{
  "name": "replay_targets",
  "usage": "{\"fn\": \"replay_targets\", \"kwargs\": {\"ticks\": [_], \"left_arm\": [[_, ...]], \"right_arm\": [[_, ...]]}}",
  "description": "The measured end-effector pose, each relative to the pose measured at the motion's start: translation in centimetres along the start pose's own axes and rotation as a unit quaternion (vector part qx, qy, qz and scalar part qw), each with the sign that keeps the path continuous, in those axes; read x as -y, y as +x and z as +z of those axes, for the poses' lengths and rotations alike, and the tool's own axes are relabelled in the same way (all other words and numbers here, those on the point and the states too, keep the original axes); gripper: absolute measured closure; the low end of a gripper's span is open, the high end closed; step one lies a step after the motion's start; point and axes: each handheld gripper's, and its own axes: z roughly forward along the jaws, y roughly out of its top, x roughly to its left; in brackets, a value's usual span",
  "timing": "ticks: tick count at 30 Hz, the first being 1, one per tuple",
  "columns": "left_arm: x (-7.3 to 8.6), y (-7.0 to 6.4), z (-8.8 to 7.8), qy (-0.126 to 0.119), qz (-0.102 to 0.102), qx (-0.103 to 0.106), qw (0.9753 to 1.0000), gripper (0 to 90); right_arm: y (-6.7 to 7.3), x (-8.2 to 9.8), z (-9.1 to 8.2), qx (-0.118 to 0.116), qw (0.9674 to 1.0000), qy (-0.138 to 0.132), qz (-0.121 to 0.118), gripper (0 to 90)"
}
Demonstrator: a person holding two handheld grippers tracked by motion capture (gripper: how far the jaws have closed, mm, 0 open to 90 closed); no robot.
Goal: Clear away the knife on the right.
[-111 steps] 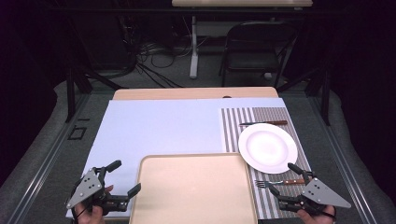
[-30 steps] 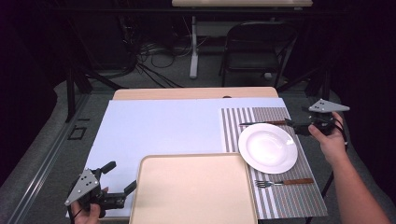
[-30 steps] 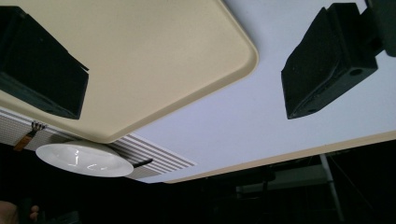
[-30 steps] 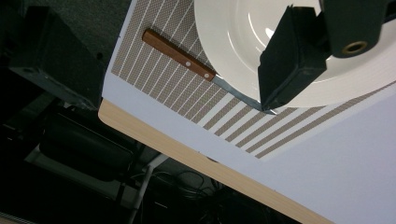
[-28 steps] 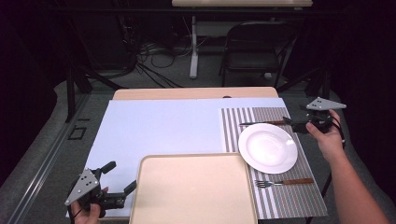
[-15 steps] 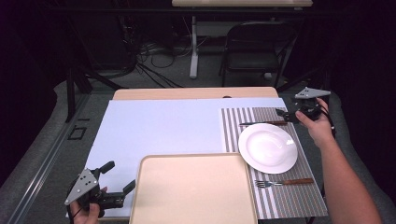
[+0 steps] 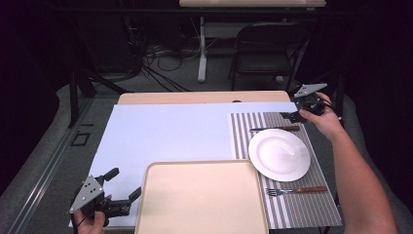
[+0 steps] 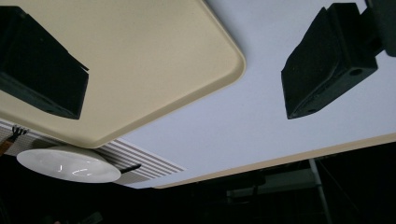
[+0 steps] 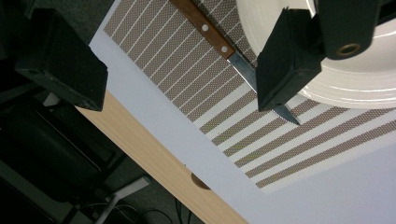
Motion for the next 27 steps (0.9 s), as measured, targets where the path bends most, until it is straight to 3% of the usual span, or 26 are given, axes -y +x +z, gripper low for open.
{"fn": "replay_targets", "kwargs": {"ticks": [3, 5, 10, 14, 15, 16, 18, 22, 27], "left_arm": [[0.1, 0.0, 0.0, 0.002, 0.001, 0.0, 1.0, 0.7], [0.1, 0.0, 0.1, 0.001, -0.001, 0.0, 1.0, 0.7], [0.2, 0.1, -0.1, 0.002, -0.003, 0.0, 1.0, 0.7], [0.3, 0.2, -0.1, 0.002, -0.004, 0.001, 1.0, 0.7], [0.3, 0.2, -0.1, 0.003, -0.004, 0.001, 1.0, 0.7], [0.3, 0.2, -0.1, 0.003, -0.005, 0.002, 1.0, 0.7], [0.4, 0.2, -0.1, 0.004, -0.005, 0.003, 1.0, 0.7], [0.4, 0.3, 0.0, 0.006, -0.005, 0.004, 1.0, 0.7], [0.5, 0.3, 0.0, 0.009, -0.007, 0.005, 0.9999, 1.3]], "right_arm": [[0.0, -0.2, 0.8, -0.001, 0.9999, 0.009, -0.01, 17.8], [0.0, -0.1, 1.5, -0.004, 0.9993, 0.033, -0.019, 17.8], [-0.1, -0.1, 2.1, -0.011, 0.9978, 0.061, -0.023, 18.3], [0.0, -0.2, 2.5, -0.002, 0.9944, 0.094, -0.049, 21.9], [0.0, -0.2, 2.6, -0.01, 0.991, 0.116, -0.067, 22.2], [0.0, -0.2, 2.6, -0.01, 0.991, 0.116, -0.067, 22.2], [0.2, -0.2, 2.8, -0.013, 0.9877, 0.135, -0.079, 22.5], [0.4, -0.3, 3.0, -0.027, 0.9772, 0.173, -0.12, 22.4], [0.9, -0.4, 3.6, -0.011, 0.9679, 0.184, -0.171, 22.5]]}}
